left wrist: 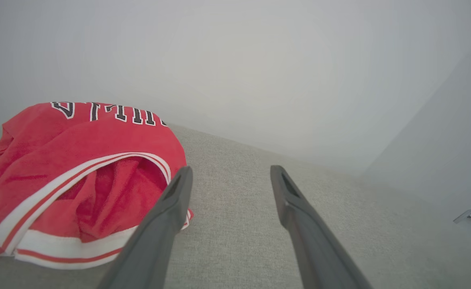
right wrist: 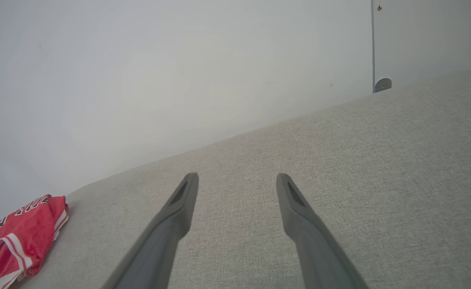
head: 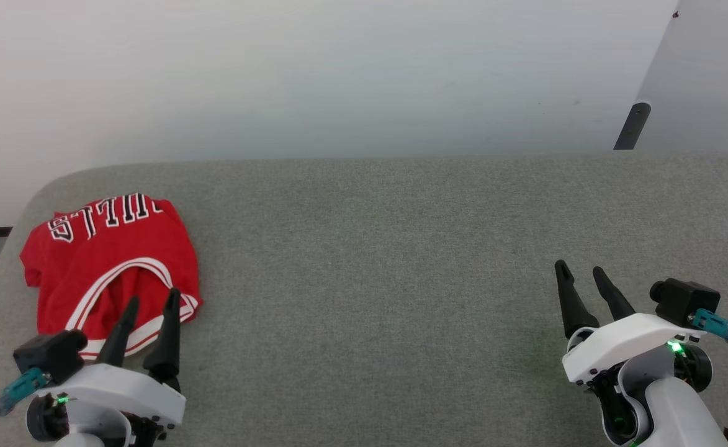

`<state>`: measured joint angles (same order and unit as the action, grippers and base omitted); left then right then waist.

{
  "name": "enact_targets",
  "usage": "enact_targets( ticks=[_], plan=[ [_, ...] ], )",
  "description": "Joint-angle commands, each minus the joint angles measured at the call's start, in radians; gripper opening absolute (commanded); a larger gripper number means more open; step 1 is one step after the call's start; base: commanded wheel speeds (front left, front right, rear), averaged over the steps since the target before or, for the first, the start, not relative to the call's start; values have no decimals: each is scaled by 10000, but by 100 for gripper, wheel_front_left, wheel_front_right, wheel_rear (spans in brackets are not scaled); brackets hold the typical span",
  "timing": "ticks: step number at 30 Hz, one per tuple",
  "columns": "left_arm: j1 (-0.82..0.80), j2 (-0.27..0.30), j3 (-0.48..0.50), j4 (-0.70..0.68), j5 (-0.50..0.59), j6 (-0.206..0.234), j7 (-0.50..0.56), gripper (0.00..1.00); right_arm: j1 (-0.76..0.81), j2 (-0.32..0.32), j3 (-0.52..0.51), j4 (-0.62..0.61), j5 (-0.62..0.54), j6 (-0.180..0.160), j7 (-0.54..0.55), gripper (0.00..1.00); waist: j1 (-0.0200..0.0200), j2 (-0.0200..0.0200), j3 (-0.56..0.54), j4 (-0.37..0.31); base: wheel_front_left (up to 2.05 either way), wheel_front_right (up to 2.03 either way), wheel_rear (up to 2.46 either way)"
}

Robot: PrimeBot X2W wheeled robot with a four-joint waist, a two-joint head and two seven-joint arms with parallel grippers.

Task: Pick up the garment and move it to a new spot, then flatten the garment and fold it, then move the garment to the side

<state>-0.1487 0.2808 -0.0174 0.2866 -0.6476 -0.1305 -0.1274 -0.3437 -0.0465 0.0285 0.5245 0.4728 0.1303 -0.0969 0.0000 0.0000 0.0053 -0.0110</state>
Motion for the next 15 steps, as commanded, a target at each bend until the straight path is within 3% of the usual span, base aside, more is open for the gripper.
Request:
enact_targets(
  ticks=[1,15],
  plan=[
    [-239,120,-20,-75,239,-3,-88,100,-276,-28,15,-29,-272,4,-95,100,0,0,2,-3,0,0,0],
    [-324,525,-448,66,1162,-3,-453,100,-445,-35,58,250,-1344,5,-457,100,0,0,41,-63,0,0,0]
  ],
)
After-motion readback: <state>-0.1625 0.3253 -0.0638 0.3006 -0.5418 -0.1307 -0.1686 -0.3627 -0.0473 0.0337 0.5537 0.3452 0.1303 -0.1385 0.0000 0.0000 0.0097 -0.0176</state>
